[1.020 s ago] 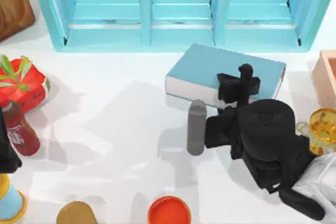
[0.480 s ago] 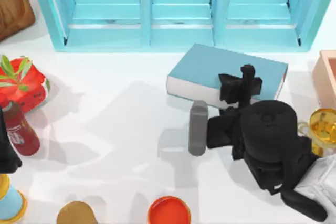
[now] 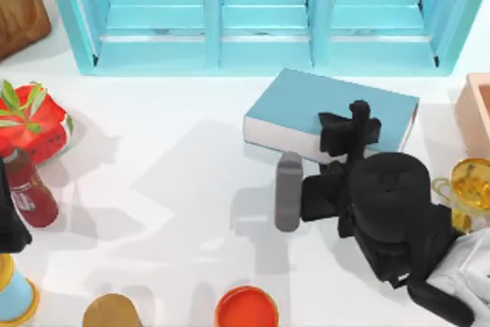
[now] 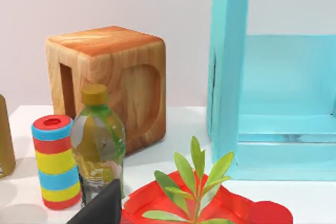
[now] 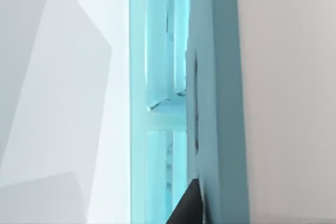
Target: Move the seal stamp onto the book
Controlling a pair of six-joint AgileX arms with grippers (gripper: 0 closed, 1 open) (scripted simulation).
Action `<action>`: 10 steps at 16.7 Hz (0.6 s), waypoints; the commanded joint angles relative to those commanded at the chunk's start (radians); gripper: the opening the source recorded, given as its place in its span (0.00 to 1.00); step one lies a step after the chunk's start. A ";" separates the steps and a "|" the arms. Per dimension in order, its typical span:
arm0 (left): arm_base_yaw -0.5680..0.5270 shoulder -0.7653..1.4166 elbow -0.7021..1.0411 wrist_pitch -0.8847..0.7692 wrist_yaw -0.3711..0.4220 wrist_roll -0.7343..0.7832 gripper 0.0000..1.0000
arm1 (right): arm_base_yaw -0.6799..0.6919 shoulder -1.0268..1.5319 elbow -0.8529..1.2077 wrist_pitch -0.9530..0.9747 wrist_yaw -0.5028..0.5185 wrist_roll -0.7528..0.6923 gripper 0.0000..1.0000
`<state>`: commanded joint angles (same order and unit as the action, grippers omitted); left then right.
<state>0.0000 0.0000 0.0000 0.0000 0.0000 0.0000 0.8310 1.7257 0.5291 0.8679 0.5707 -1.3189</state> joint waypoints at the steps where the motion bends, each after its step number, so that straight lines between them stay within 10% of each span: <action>1: 0.000 0.000 0.000 0.000 0.000 0.000 1.00 | 0.001 0.021 -0.002 0.025 -0.001 0.001 0.00; 10: 0.000 0.000 0.000 0.000 0.000 0.000 1.00 | -0.002 0.101 -0.023 0.131 0.000 0.004 0.00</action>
<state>0.0000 0.0000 0.0000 0.0000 0.0000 0.0000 0.8291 1.8271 0.5062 0.9985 0.5708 -1.3151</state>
